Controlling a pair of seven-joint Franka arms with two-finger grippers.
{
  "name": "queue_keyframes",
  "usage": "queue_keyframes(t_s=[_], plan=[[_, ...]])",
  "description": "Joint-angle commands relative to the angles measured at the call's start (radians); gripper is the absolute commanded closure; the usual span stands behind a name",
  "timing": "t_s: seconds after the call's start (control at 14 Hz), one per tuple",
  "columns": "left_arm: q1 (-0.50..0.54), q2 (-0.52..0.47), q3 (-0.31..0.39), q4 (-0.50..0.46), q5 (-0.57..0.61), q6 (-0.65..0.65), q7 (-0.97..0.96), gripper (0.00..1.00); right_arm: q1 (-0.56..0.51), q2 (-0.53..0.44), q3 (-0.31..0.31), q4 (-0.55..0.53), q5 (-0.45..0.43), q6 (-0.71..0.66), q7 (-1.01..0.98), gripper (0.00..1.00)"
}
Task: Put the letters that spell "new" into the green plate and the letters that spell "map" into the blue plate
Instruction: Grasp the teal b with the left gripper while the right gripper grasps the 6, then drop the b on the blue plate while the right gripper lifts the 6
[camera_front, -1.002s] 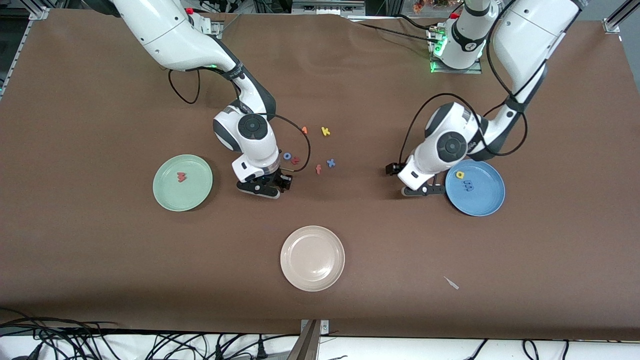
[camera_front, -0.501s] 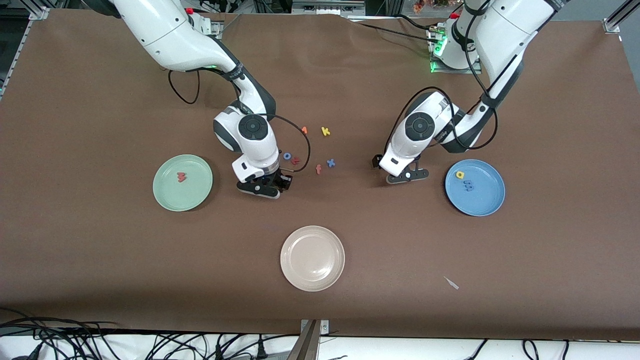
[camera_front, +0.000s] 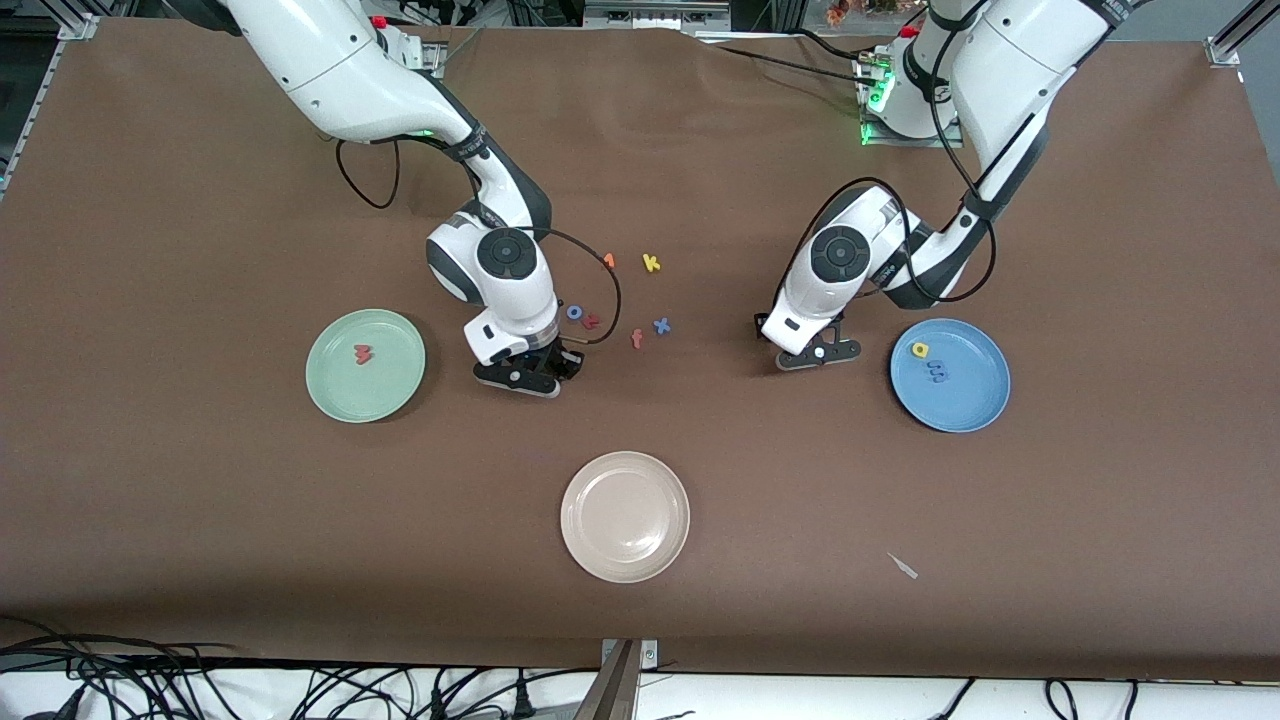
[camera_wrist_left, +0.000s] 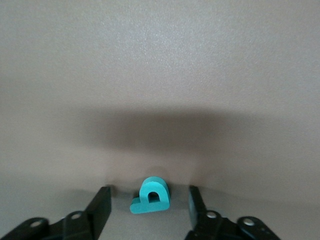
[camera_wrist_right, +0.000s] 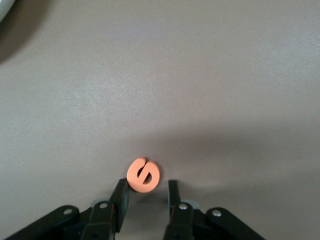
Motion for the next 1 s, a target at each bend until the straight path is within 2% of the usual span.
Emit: queue_keyframes(t_s=[0.0,0.07,0.14,0.36,0.5,0.64,0.79,0.93], plan=[[0.005,0.007,-0.003,-0.003,0.042,0.009,-0.021,0.66,0.012,0.023,-0.005,0.022,-0.023,0.005,0.026,0.62],[0.005,0.007,-0.003,-0.003,0.042,0.009,-0.021,0.78,0.012,0.025,-0.003,0.022,-0.029,0.005,0.026,0.62],[0.005,0.007,-0.003,-0.003,0.042,0.008,-0.021,0.85,0.011,0.031,-0.005,0.023,-0.043,0.008,0.026,0.62],[0.011,0.004,-0.001,0.001,0.042,-0.009,-0.005,0.95,0.009,0.04,-0.006,0.037,-0.046,0.025,0.026,0.62],[0.028,-0.002,0.0,0.041,0.042,-0.088,0.062,0.95,0.009,0.04,-0.006,0.043,-0.048,0.025,0.024,0.61],[0.063,-0.003,-0.003,0.124,0.039,-0.283,0.244,0.95,0.009,0.04,-0.006,0.045,-0.048,0.025,0.024,0.59],[0.106,-0.009,-0.001,0.185,0.033,-0.422,0.415,0.95,0.009,0.042,-0.008,0.045,-0.049,0.025,0.024,0.58],[0.175,-0.011,-0.001,0.202,0.033,-0.474,0.6,0.94,0.009,0.042,-0.013,0.045,-0.051,0.025,0.024,0.54]])
